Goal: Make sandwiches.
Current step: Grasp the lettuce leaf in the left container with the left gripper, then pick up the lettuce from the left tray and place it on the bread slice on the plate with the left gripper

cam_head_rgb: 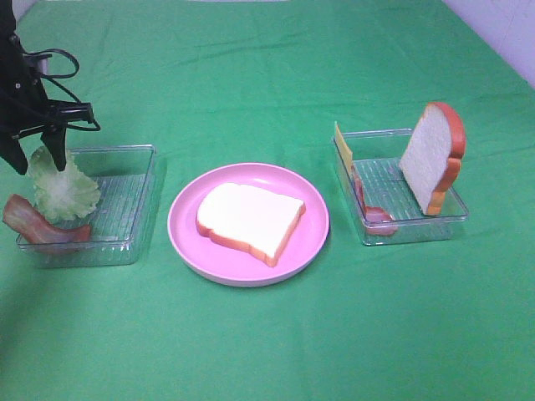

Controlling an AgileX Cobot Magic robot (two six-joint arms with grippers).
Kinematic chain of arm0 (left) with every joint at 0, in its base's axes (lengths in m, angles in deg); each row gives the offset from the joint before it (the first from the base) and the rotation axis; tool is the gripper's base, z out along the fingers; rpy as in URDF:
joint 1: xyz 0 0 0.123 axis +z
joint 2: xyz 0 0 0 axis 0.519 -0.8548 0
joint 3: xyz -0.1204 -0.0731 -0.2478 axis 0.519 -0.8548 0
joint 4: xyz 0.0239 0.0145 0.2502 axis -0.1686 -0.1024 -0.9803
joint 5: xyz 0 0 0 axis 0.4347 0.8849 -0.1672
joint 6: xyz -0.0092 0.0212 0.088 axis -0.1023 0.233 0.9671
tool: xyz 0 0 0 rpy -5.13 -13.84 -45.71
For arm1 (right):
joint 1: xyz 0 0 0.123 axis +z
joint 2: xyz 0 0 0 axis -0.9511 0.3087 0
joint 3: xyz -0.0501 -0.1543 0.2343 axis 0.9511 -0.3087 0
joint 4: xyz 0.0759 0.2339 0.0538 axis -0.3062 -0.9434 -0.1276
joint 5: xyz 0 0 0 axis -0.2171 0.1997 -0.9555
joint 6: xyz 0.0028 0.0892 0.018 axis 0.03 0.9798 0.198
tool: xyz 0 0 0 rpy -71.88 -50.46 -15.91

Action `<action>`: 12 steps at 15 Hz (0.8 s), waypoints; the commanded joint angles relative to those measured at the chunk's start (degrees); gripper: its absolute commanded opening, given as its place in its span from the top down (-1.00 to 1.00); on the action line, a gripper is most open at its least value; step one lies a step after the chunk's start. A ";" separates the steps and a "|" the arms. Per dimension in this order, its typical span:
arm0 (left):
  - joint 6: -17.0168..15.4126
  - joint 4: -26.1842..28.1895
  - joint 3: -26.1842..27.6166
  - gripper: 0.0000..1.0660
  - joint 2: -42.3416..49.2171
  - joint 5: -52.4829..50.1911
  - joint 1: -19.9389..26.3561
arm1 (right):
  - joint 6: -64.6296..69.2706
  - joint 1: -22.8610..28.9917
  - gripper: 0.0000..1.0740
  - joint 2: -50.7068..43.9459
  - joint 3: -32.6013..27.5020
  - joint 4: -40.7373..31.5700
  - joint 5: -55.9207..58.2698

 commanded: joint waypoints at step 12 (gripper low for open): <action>1.26 4.30 -0.11 1.00 1.55 -1.26 -0.23 | -0.06 0.06 -0.42 -0.40 -0.06 -0.17 -0.63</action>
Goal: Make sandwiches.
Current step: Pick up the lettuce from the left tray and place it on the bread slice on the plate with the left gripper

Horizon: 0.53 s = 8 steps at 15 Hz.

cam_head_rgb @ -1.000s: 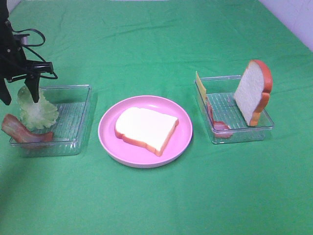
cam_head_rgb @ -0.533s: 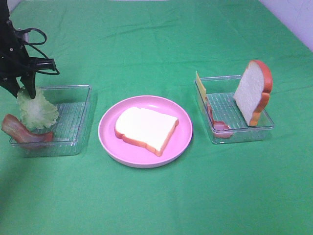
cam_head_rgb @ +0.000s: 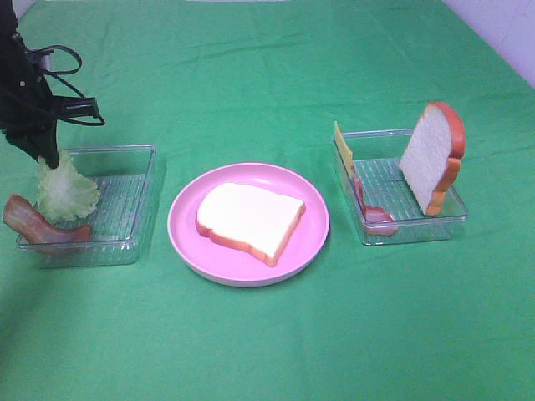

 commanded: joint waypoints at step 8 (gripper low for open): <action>22.98 36.96 -0.11 1.00 7.05 -1.83 -1.89 | -0.06 0.06 -0.42 -0.40 -0.06 -0.17 -0.63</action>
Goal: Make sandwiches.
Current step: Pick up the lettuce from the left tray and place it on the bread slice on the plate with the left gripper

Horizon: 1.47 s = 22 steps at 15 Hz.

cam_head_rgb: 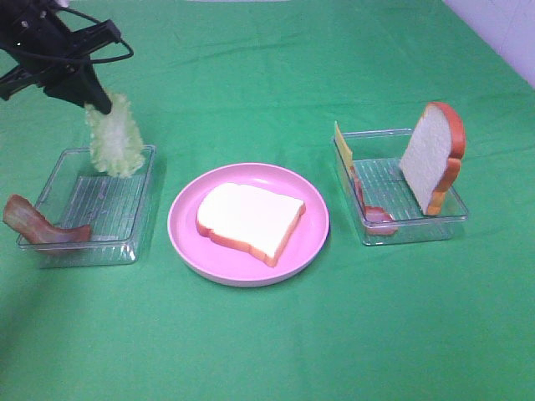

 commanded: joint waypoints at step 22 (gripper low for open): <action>7.16 0.00 -0.17 0.08 -9.05 -7.85 -19.71 | -0.06 0.06 -0.42 -0.40 -0.06 -0.23 -0.63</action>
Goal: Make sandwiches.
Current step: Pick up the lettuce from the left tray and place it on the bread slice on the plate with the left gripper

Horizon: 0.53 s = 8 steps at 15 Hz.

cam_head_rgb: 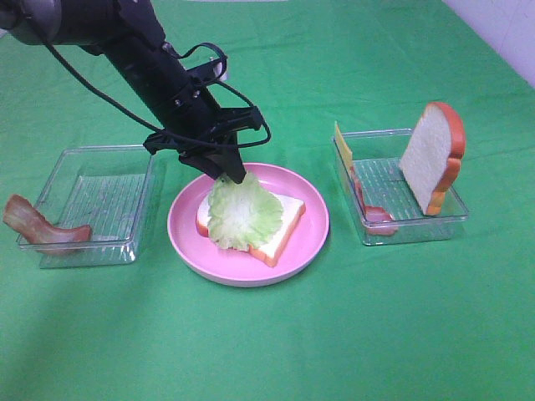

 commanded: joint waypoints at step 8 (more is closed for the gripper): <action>-4.76 -9.22 0.11 -0.46 5.04 -5.21 0.29 | -0.06 0.06 -0.42 -0.40 -0.06 -0.17 -0.63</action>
